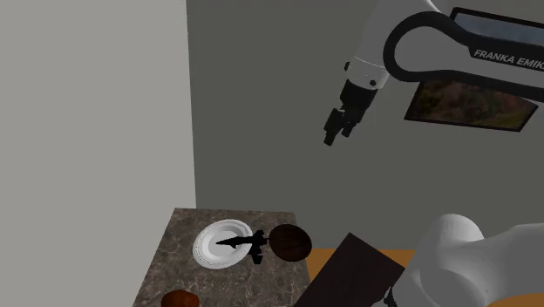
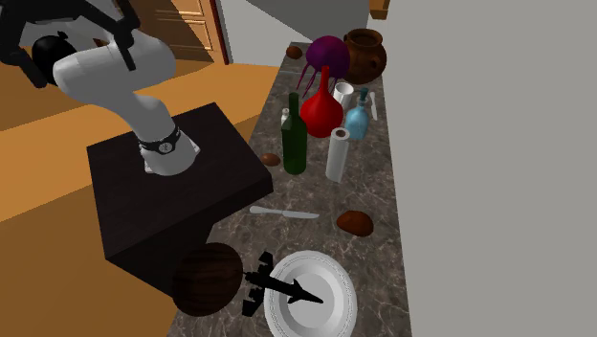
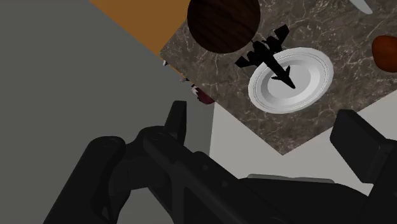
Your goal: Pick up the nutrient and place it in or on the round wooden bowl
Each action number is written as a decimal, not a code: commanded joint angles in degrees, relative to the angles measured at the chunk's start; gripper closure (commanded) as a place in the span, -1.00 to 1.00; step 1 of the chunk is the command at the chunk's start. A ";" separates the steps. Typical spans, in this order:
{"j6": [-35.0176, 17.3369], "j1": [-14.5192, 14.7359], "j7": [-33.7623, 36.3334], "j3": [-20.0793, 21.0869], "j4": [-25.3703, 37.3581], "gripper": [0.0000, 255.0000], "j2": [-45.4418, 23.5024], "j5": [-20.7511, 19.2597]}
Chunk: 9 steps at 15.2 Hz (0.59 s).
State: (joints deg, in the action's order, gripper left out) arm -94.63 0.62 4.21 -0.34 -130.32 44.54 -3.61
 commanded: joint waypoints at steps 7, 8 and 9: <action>-7.03 2.31 3.53 6.80 -2.07 -1.00 -6.07 -0.62; -8.17 2.65 4.18 7.93 -2.23 -1.00 -7.28 -0.85; -9.28 2.96 4.86 9.06 -2.35 -1.00 -8.54 -1.13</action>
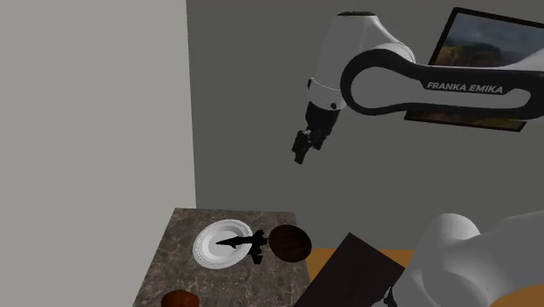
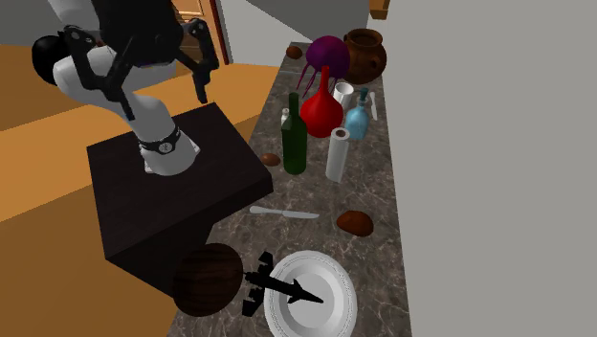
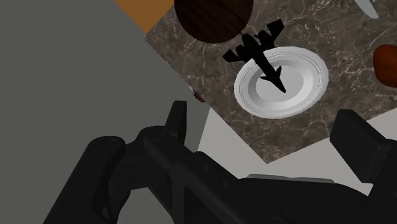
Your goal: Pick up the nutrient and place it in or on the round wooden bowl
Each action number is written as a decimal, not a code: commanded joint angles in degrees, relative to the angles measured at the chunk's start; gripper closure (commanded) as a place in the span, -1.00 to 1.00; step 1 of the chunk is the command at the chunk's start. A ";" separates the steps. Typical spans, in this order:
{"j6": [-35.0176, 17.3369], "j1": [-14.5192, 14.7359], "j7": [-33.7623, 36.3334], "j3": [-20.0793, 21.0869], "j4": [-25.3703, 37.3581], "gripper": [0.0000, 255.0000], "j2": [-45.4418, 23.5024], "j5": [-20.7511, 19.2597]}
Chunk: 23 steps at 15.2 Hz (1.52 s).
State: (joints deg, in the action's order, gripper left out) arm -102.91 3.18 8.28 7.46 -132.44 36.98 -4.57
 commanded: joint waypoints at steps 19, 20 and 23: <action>-14.53 3.38 20.63 21.42 7.95 -1.00 -34.97 -19.43; -14.50 3.81 22.04 22.03 8.96 -1.00 -37.29 -21.31; -13.88 5.64 26.07 23.21 12.32 -1.00 -44.43 -27.07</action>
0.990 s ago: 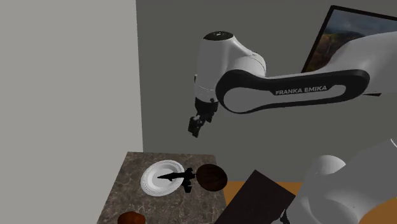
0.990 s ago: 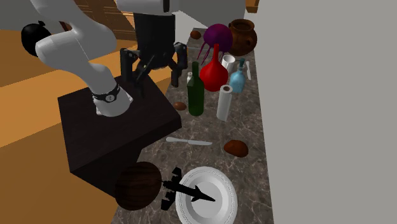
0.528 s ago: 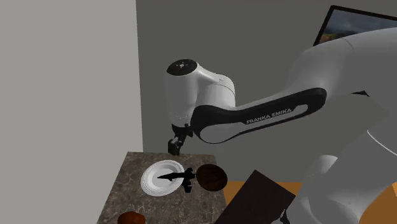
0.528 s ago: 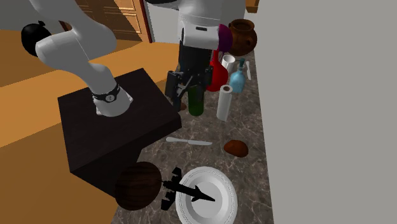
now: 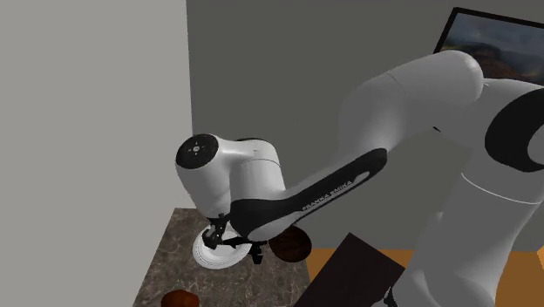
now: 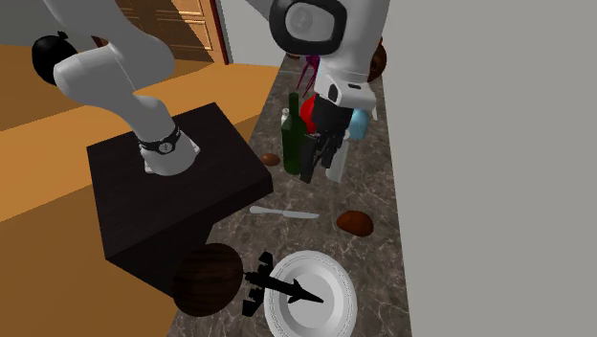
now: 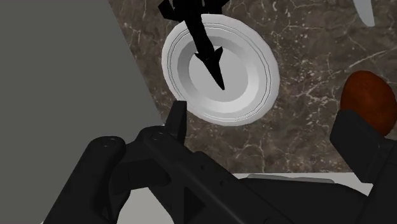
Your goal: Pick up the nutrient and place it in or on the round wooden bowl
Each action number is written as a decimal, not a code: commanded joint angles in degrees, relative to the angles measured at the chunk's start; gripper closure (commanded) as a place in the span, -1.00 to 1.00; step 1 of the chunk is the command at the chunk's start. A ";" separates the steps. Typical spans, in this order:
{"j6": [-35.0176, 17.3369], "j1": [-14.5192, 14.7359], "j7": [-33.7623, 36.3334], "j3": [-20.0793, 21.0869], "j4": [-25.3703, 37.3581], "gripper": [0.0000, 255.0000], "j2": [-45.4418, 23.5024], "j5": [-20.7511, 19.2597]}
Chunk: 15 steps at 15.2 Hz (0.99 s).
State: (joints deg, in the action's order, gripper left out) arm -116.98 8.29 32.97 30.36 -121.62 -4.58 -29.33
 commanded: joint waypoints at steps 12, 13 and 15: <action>5.93 13.73 10.00 -2.73 18.80 -1.00 -30.55 -20.35; 6.43 14.93 10.15 -3.21 20.50 -1.00 -32.75 -21.40; 7.38 17.34 10.23 -4.21 24.04 -1.00 -37.12 -23.28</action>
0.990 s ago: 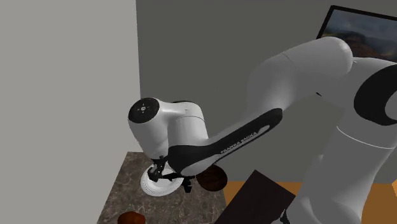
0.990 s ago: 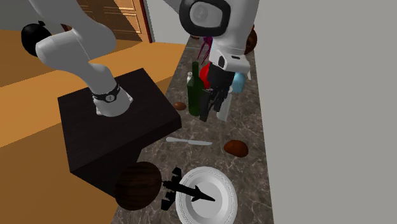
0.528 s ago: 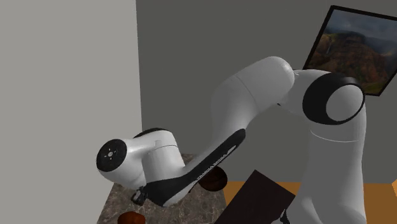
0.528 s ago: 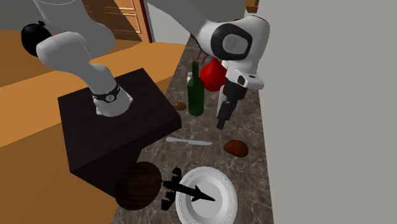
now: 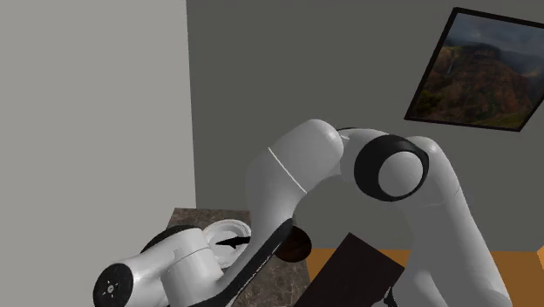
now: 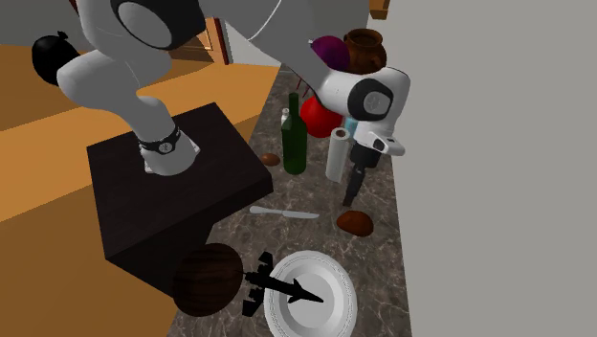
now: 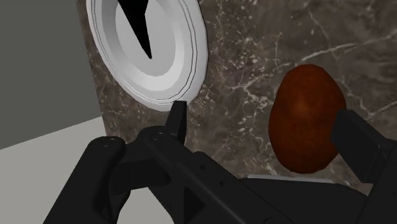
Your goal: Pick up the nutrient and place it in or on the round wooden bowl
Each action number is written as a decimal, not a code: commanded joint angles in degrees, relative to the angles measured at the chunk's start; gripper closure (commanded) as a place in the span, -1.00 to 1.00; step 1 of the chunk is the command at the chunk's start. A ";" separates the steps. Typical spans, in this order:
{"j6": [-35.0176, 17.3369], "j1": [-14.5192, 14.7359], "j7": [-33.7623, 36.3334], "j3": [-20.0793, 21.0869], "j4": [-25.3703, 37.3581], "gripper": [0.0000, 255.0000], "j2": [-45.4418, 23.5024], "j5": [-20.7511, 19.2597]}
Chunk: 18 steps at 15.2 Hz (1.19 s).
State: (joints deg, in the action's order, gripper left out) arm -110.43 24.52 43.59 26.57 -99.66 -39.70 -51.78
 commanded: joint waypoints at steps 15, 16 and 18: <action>0.35 7.33 -1.23 -5.23 14.38 -1.00 -18.55 -7.40; 0.36 7.33 -1.23 -5.23 14.39 -1.00 -18.56 -7.40; 0.36 7.33 -1.23 -5.23 14.40 -1.00 -18.56 -7.40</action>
State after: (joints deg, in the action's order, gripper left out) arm -110.01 31.84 42.32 21.37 -85.27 -58.17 -59.14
